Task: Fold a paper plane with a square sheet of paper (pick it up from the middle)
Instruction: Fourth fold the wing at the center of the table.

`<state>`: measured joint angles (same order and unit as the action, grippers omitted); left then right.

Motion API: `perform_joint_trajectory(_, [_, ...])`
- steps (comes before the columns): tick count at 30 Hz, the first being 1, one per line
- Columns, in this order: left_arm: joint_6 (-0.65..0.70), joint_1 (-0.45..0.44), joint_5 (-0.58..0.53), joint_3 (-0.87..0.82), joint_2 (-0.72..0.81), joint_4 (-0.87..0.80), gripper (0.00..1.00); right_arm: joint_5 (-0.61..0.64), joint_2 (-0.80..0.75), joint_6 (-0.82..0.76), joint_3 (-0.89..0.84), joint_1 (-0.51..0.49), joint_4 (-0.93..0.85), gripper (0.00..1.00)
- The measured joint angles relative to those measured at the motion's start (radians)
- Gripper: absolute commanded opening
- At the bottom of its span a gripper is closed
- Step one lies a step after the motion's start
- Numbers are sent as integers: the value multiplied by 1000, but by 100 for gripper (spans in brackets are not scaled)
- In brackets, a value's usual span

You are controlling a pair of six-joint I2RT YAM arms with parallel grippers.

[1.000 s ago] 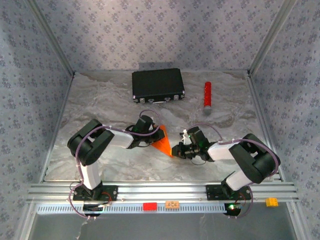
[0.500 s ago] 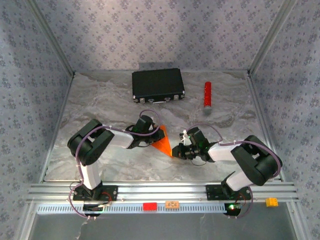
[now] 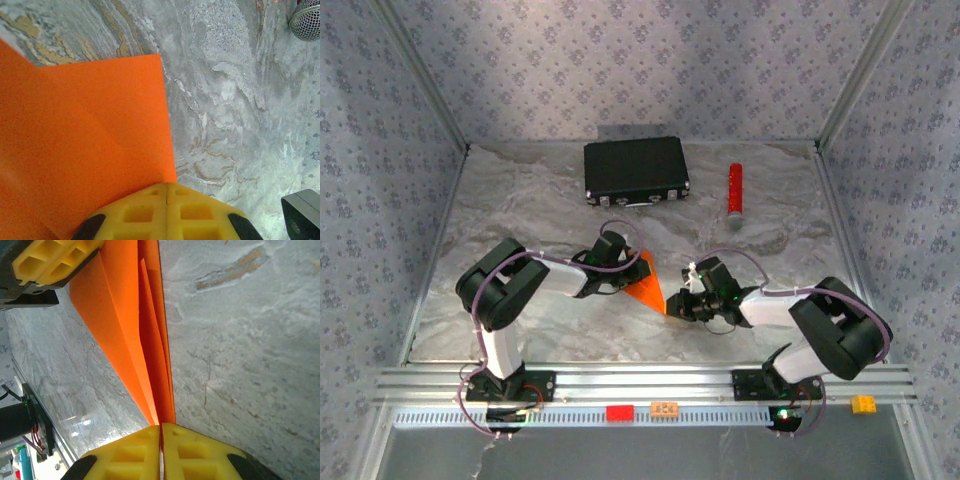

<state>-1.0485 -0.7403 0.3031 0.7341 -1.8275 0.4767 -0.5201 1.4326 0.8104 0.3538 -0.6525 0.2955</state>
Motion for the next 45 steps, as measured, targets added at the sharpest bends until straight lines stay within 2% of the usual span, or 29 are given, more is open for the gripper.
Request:
perform_joint_trajectory(2, [0, 0, 0, 0, 0, 0, 4, 5, -2, 0, -3, -2, 1, 9])
perform_joint_trajectory(5, [0, 0, 5, 0, -2, 3, 4, 13, -14, 1, -6, -5, -6, 15])
perform_joint_trajectory(7, [0, -1, 6, 0, -2, 3, 4, 15, -29, 1, -10, -6, -15, 15])
perform_joint_trajectory(12, [0, -1, 7, 0, -2, 3, 4, 27, -45, 0, -17, -10, -38, 8])
perform_joint_trajectory(16, [0, -1, 7, 0, -2, 3, 4, 35, -45, 0, -17, -11, -42, 7])
perform_joint_trajectory(19, [0, -2, 8, 0, -2, 3, 4, 43, -59, 0, -16, -14, -58, 14])
perform_joint_trajectory(25, [0, -2, 11, 0, -2, 3, 4, 72, -148, -7, -13, -15, -198, 18])
perform_joint_trajectory(32, [0, -2, 11, 0, -2, 3, 4, 83, -225, -37, 39, 3, -293, 10])
perform_joint_trajectory(36, [0, -2, 11, 0, -2, 3, 4, 48, -180, -53, 109, 5, -276, 6])
perform_joint_trajectory(45, [0, -2, 11, 0, -2, 3, 4, 8, 40, -95, 269, -45, -251, 5])
